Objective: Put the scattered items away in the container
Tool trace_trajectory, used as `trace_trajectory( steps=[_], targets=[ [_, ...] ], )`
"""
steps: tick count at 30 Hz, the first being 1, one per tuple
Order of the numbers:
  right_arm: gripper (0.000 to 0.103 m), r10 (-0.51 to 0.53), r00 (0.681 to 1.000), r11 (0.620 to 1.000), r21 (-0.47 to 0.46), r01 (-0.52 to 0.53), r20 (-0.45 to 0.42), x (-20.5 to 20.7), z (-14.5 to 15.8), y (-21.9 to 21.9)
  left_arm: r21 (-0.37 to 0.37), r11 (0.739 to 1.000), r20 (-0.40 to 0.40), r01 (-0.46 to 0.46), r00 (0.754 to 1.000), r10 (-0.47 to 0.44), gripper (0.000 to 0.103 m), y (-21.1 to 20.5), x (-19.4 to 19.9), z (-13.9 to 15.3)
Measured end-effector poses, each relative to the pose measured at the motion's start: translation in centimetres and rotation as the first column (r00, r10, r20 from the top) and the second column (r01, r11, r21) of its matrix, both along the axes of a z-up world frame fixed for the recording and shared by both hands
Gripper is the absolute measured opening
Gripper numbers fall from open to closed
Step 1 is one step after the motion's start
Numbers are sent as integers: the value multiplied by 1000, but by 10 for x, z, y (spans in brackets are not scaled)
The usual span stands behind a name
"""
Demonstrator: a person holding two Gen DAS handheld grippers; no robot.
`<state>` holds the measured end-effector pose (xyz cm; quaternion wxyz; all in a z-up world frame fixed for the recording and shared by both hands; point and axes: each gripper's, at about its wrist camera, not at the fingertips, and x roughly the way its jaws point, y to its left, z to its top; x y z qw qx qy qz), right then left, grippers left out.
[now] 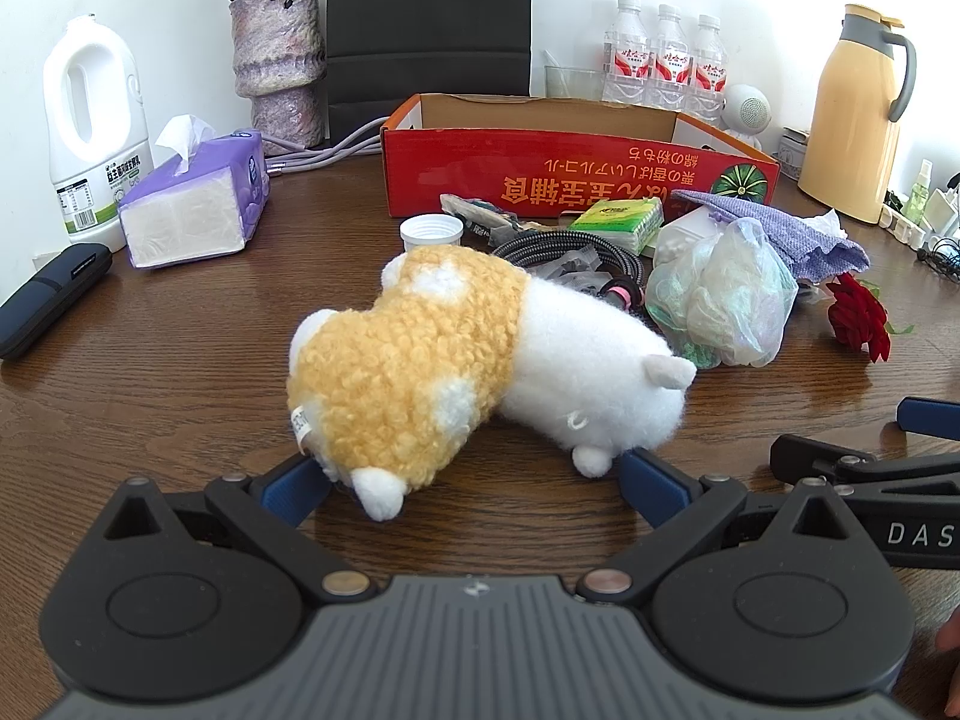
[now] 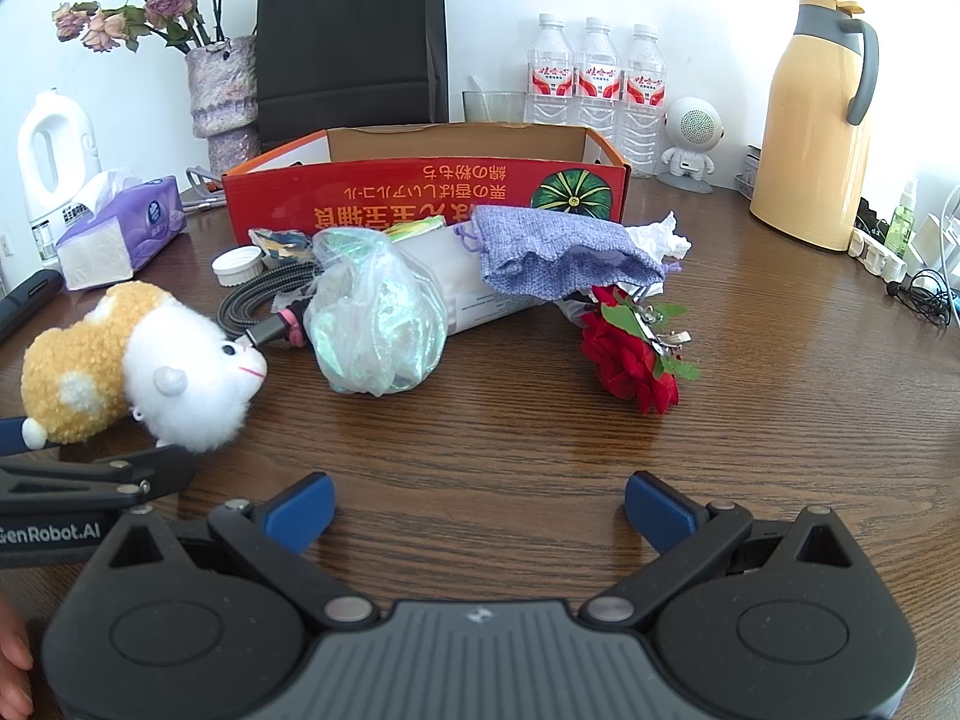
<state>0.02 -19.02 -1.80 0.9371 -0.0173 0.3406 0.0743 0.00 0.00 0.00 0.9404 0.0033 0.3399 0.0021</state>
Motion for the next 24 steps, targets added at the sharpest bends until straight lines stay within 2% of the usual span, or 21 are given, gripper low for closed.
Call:
trace_trajectory(
  steps=[24],
  targets=[
    [103,-13,1000,1000,1,13,1,2,-1,1,-1,1000,0,-2,1000,2,103,-1,-1,-1]
  ],
)
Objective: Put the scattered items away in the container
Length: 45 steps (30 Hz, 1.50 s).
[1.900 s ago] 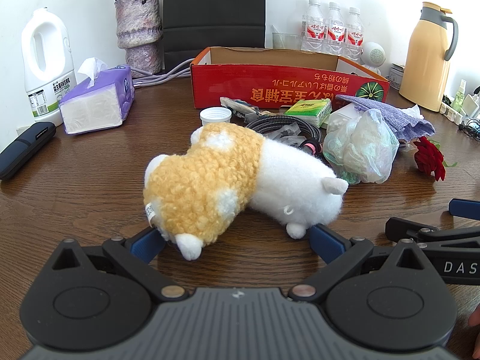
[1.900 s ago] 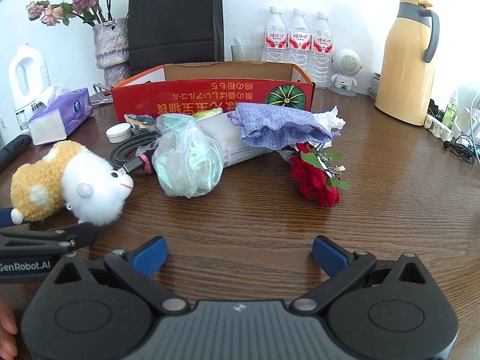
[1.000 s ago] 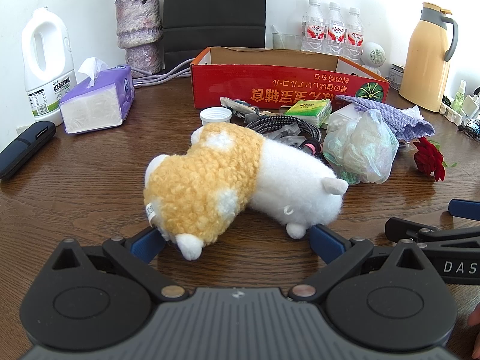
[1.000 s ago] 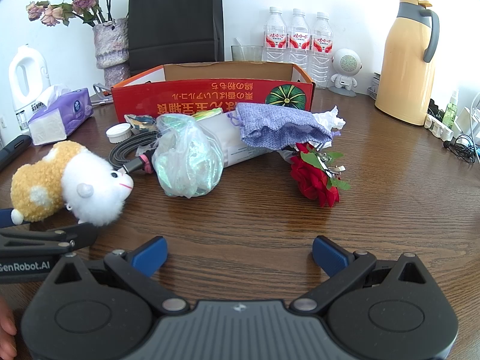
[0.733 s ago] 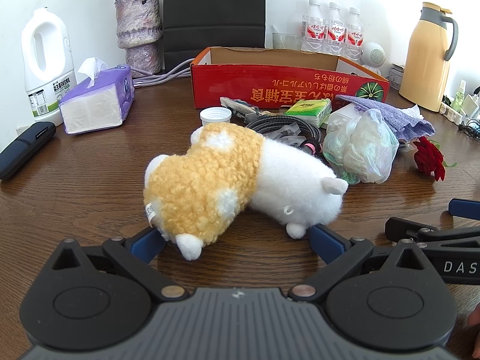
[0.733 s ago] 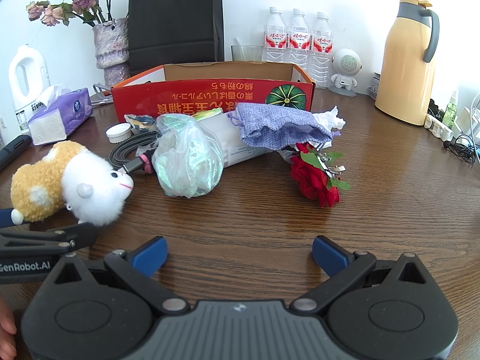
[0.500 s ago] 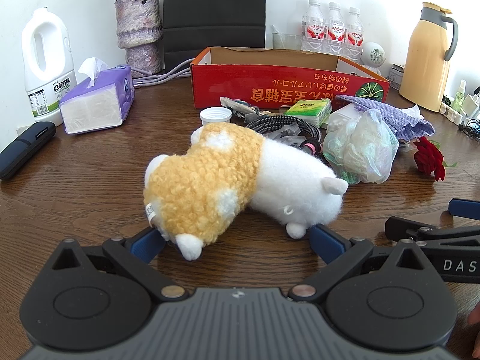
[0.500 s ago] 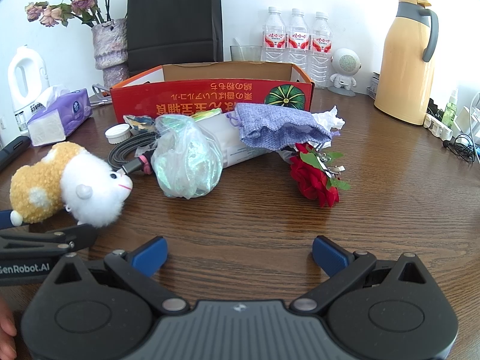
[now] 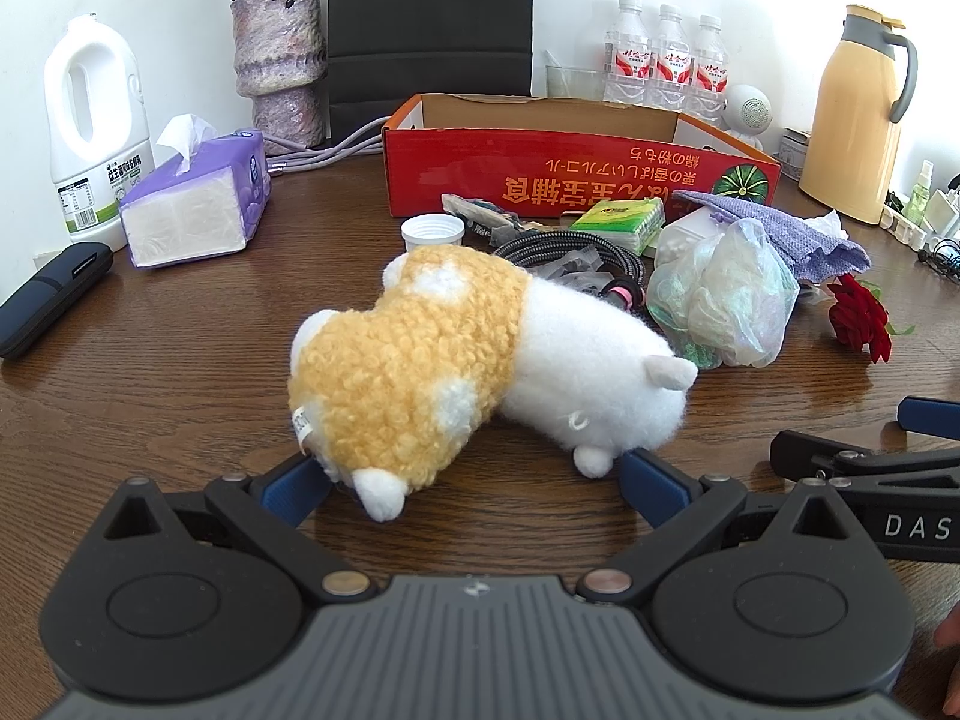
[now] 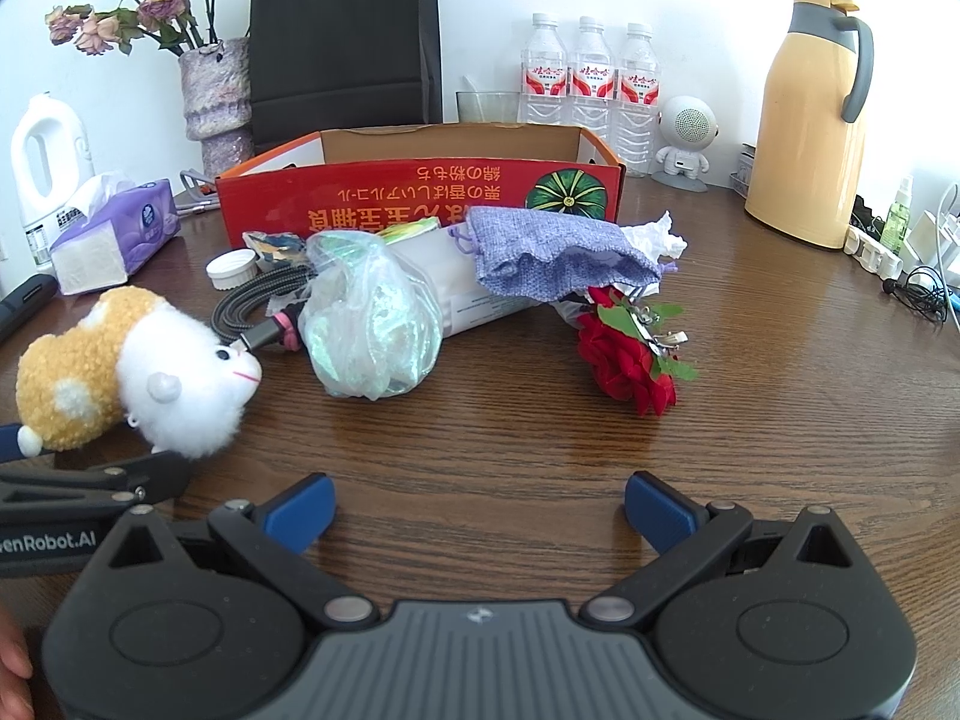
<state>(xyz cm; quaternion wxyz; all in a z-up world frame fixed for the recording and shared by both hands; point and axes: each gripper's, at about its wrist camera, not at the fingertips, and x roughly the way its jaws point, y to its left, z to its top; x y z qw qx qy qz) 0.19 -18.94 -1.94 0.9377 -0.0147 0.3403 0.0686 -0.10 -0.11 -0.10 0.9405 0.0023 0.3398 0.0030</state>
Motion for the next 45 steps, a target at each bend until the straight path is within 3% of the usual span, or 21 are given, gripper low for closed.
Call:
trace_trajectory(
  steps=[17,21,23,25,32,37,39,41,43,45],
  targets=[
    [103,21,1000,999,30,-21,8,0,0,-3,0,1000,15,5,1000,-5,103,2,-2,3],
    [103,43,995,997,62,-49,86,-8,14,-6,-45,998,160,34,987,-26,103,12,-15,21],
    [103,59,988,997,36,-64,145,-9,23,-4,-47,997,243,57,969,-44,103,15,-15,31],
    [103,61,980,998,-4,-61,190,-4,30,-1,-31,997,277,68,959,-56,103,14,-6,38],
    [99,25,982,998,-59,-15,187,30,38,-16,-12,998,208,57,977,-53,103,22,38,39],
    [93,-15,987,998,-64,26,157,44,36,-46,-54,998,157,25,988,-16,103,50,47,27],
    [90,-38,989,999,-33,43,143,45,37,-56,-77,997,148,4,989,7,102,60,47,26],
    [89,-34,990,998,49,28,138,39,41,-59,-97,995,140,5,990,9,91,66,44,28],
    [89,27,990,989,143,-48,142,32,45,-53,-110,994,127,12,992,2,85,67,34,32],
    [89,104,984,978,167,-128,143,29,46,-34,-126,991,119,42,993,-27,85,66,19,34]
  ],
)
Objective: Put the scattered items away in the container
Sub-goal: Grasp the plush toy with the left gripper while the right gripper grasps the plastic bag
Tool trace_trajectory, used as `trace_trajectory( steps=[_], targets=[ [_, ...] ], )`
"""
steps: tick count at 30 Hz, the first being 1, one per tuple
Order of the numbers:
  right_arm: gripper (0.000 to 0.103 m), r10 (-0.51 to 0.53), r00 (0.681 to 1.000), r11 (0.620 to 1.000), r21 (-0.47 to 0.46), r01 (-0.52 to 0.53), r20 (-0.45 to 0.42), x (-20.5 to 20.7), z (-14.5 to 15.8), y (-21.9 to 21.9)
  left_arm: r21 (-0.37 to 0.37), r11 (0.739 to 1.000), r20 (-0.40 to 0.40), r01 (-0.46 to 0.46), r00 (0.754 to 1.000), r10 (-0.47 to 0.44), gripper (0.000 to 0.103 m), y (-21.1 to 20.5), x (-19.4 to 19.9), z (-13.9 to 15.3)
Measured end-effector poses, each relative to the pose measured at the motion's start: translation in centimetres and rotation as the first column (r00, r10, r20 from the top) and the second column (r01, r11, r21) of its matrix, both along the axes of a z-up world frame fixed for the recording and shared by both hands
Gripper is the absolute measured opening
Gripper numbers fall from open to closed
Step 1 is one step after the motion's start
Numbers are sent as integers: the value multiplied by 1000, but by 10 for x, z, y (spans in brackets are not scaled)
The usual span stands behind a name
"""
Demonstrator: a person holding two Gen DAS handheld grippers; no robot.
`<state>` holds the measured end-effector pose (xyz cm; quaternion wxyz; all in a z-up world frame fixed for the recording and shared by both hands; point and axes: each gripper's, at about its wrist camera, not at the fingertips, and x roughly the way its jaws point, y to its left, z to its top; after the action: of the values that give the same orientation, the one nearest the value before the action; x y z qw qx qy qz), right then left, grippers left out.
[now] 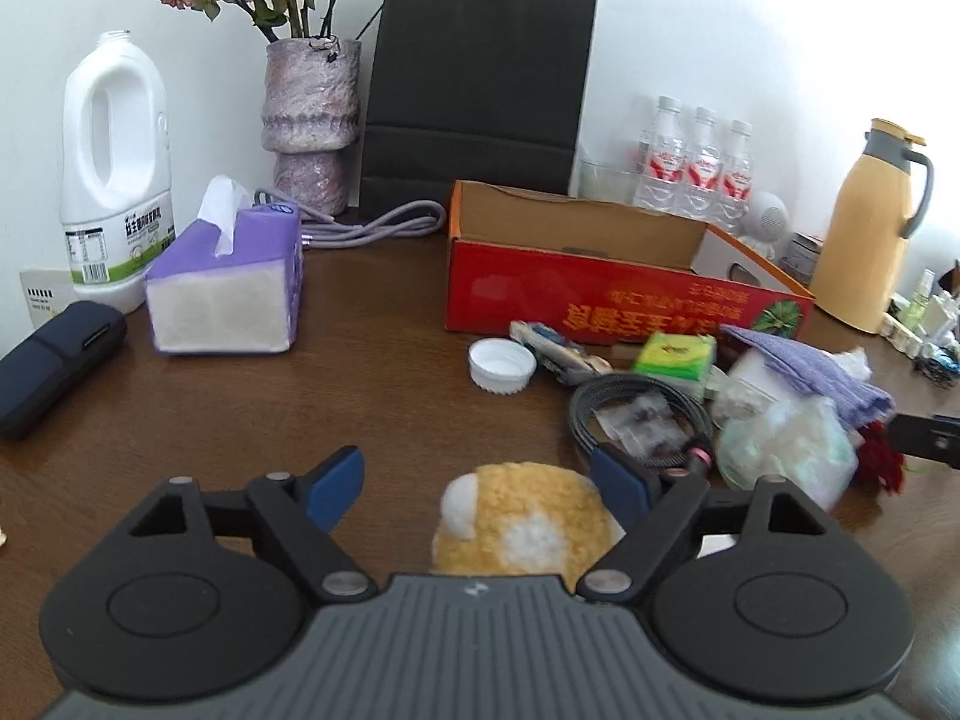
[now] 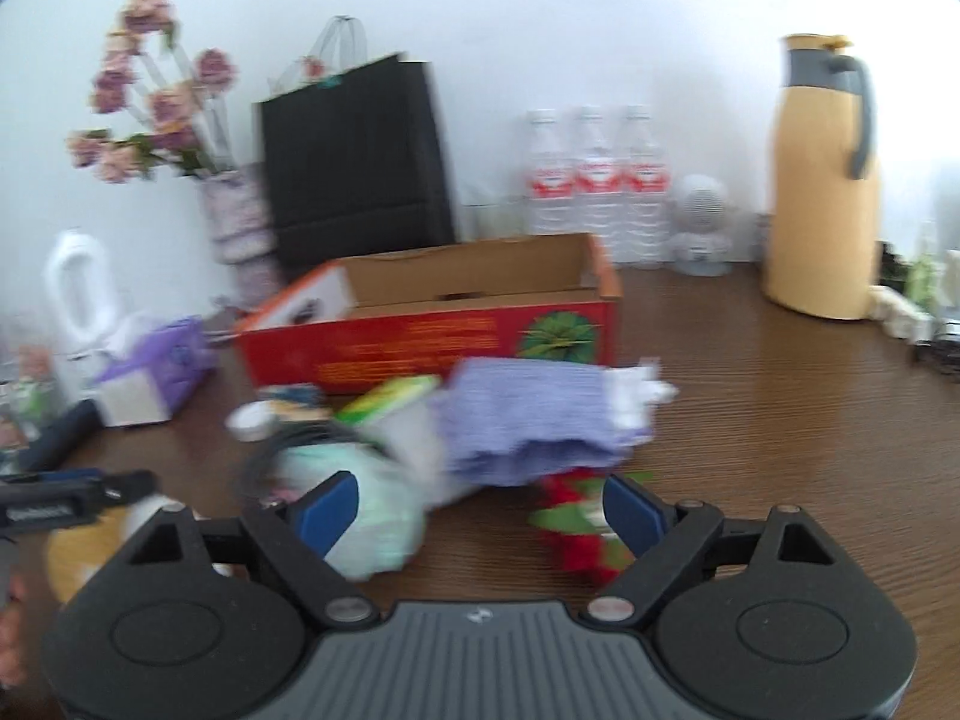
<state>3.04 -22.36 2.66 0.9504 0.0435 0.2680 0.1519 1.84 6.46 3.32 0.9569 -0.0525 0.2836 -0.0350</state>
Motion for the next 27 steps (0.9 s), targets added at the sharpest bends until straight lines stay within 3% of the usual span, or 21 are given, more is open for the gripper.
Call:
trace_trajectory(
  steps=[2,5,7,8,9,11,14,19,21,25,27],
  targets=[
    [87,60,998,997,-39,-60,0,0,-2,24,-13,1000,-5,26,1000,-26,94,-3,-15,0],
    [81,120,993,988,-92,-121,-17,6,-9,54,9,1000,-1,29,1000,-29,97,-9,-33,2],
    [67,135,989,986,-96,-140,-57,13,-17,65,29,998,13,46,999,-47,98,-11,-42,2],
    [54,134,988,985,-98,-141,-76,15,-21,68,44,997,12,63,998,-63,96,-13,-43,1],
    [43,127,988,985,-104,-136,-90,17,-24,70,59,996,7,72,997,-72,94,-15,-43,0],
    [40,117,988,987,-102,-127,-102,18,-29,68,77,995,-5,64,998,-64,71,-18,-40,-2],
    [35,116,987,990,-61,-124,-113,12,-30,58,83,996,-17,33,999,-32,48,-19,-41,0],
    [33,74,995,995,-55,-78,-72,-21,-19,37,74,997,-22,18,1000,-17,46,-31,-67,0],
    [33,60,996,995,-81,-66,-64,-40,-18,26,99,995,-17,23,1000,-22,47,-42,-82,1],
    [35,53,996,987,-147,-62,-66,-83,-21,0,105,991,4,78,997,-78,82,-52,-105,5],
    [39,44,996,986,-156,-56,-80,-97,-26,-9,122,988,-2,94,996,-94,83,-53,-107,5]
  ],
)
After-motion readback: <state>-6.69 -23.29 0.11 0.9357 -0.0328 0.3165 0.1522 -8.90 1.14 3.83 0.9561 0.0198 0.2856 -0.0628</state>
